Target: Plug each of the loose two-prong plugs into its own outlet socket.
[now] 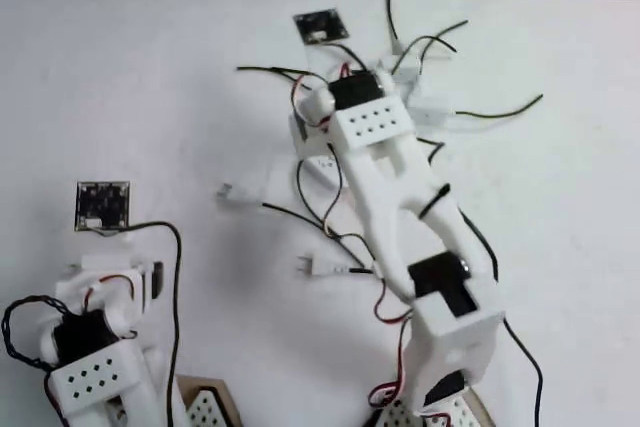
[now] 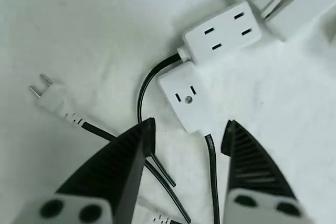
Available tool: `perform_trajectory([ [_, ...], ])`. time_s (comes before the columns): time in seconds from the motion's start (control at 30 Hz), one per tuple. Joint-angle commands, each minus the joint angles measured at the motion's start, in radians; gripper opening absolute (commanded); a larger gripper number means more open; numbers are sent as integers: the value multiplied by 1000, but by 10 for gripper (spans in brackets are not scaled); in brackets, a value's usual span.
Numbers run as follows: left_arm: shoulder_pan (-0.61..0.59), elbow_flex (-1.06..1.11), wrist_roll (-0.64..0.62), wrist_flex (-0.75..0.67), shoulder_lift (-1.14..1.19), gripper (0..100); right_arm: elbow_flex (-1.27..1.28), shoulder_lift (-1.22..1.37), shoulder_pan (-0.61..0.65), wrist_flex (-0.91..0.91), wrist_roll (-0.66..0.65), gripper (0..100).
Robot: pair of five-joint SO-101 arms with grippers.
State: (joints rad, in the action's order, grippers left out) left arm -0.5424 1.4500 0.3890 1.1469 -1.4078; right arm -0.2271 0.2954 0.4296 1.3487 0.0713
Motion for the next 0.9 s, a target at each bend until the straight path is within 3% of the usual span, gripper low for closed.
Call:
perform_trajectory([
  [0.0,-4,-3,-6,-21,-12,262,-52,42,13,-18,-21,214],
  [0.17,-4,-3,-5,-21,-12,263,-52,133,-1,-154,-14,213],
  [0.37,-4,-3,-5,-21,-12,263,-52,171,-36,-303,164,214],
  [0.87,-4,-3,-5,-21,-12,263,-54,283,-73,-466,345,215],
])
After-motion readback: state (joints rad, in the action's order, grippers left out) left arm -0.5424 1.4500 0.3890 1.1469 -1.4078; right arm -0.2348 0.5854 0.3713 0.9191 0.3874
